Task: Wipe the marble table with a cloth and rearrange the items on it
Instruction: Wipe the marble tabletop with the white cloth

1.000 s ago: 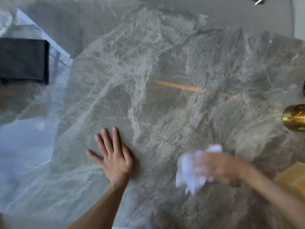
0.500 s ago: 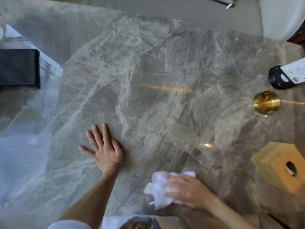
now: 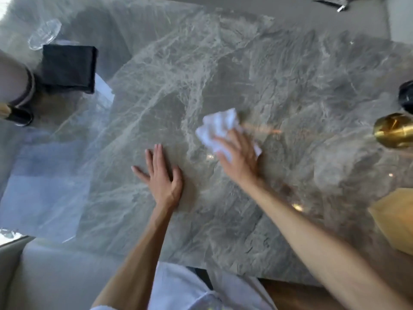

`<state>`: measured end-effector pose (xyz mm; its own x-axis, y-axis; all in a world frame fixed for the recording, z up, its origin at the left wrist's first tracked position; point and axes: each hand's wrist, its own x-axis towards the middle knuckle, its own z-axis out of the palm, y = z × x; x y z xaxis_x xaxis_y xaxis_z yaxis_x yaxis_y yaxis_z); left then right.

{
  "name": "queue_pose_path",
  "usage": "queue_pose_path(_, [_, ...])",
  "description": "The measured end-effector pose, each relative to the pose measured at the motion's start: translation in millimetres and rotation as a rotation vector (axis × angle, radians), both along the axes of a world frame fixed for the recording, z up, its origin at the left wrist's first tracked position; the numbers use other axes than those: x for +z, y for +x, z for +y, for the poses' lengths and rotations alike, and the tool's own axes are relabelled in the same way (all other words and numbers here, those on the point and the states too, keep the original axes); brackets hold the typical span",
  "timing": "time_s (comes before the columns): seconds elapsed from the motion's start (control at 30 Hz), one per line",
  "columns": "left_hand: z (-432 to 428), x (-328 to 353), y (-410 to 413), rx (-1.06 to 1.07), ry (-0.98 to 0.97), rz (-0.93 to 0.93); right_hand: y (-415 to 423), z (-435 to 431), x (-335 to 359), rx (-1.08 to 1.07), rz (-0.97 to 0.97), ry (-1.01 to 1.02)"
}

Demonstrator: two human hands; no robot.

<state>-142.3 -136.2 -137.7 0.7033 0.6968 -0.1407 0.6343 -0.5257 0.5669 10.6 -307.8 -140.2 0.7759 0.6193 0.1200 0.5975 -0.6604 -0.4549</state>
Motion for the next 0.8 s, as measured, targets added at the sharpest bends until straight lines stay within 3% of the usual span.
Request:
queue_pose_path(0.1, [-14, 13, -55, -0.227, -0.085, -0.201, -109, -1, 6, 0.169, 0.14, 0.041])
queue_pose_path(0.23, [-44, 22, -159, -0.573, -0.111, -0.101, -220, -10, 12, 0.262, 0.322, 0.123])
queue_pose_path(0.47, [-16, 48, -247, -0.527, -0.092, 0.132, -262, 8, 29, 0.569, 0.355, 0.104])
queue_pose_path(0.57, [7, 70, -249, -0.496, -0.195, 0.22, -250, 25, 51, 0.737, 0.483, 0.0])
queue_pose_path(0.67, [33, 111, -243, -0.294, -0.449, 0.299, -239, 56, 83, 0.712, 0.866, -0.124])
queue_pose_path(0.73, [52, 145, -237, -0.091, -0.673, 0.249, -225, 80, 103, 0.612, 1.375, -0.124])
queue_pose_path(0.8, [73, 178, -233, 0.101, -0.883, 0.126, -207, 100, 122, 0.351, 1.938, -0.001])
